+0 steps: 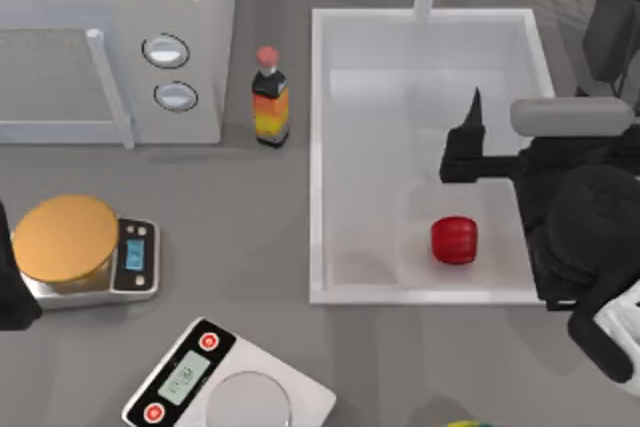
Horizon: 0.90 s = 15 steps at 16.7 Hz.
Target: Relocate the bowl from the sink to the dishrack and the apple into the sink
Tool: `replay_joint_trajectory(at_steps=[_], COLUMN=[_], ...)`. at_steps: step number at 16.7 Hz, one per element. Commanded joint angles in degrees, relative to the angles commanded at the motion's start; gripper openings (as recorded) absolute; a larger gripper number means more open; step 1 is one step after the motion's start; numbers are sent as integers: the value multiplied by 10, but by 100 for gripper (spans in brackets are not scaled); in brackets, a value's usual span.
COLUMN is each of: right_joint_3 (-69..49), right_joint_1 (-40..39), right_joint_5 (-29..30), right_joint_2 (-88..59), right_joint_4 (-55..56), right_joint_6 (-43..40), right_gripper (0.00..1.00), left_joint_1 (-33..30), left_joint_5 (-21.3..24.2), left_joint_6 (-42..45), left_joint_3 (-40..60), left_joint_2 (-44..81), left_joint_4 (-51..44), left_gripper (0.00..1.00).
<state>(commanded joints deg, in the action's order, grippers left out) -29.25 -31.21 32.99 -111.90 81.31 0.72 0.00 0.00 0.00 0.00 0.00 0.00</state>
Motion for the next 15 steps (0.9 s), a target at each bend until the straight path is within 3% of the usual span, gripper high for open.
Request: replay_joint_trajectory(at_steps=[15], right_joint_3=[216], right_joint_1=[231], right_joint_5=[-247], right_joint_2=[950], right_joint_4=[-668], right_joint_6=[-3], right_gripper=[100], left_joint_1=[0], left_joint_5=[0], left_joint_6=[0], left_joint_3=[0], left_joint_2=[0], left_joint_4=[0], left_gripper=[100])
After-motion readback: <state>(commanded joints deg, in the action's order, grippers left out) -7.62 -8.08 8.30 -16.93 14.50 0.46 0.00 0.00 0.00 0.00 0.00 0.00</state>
